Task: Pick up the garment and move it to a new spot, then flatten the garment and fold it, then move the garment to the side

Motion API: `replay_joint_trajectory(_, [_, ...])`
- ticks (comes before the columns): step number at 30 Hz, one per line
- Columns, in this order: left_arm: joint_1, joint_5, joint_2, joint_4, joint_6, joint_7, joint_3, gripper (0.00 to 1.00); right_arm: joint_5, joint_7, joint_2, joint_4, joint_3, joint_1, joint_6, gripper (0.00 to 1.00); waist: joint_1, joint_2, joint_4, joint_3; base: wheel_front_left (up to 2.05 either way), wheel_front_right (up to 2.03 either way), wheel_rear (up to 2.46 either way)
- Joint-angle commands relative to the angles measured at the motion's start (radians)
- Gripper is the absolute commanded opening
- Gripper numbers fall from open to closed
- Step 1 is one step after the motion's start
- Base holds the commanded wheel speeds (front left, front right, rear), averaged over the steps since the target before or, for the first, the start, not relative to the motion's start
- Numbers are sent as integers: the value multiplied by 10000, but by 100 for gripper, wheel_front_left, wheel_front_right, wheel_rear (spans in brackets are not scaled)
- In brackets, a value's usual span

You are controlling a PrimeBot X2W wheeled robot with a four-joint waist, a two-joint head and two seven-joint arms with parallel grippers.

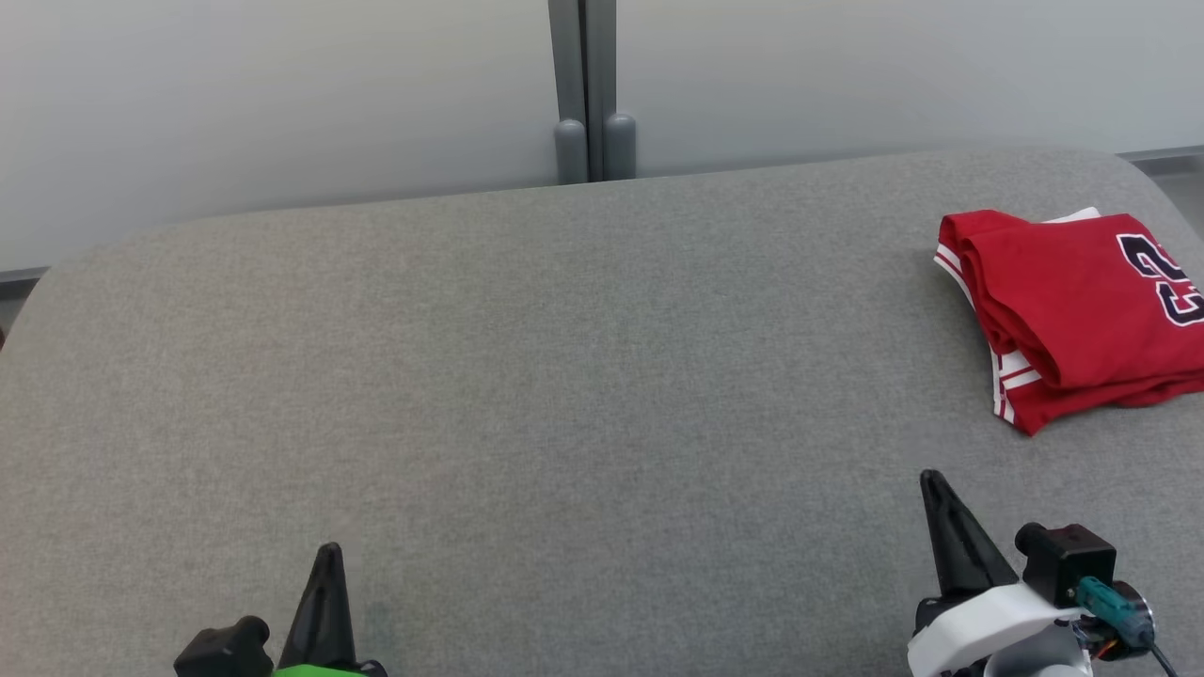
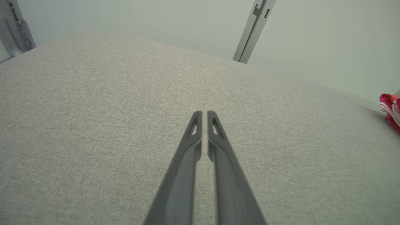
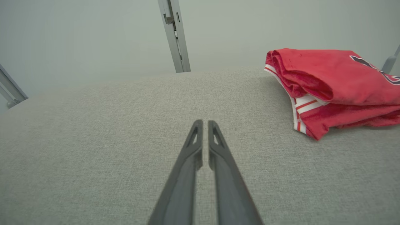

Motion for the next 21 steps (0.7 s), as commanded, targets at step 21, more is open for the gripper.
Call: replay_joint_trajectory(21, [-563,-3394,20,-265,-53,1042,533,0,3896,1021,-36,-113,-358,-351,-2,0,0,0,68,-22,0,0,0])
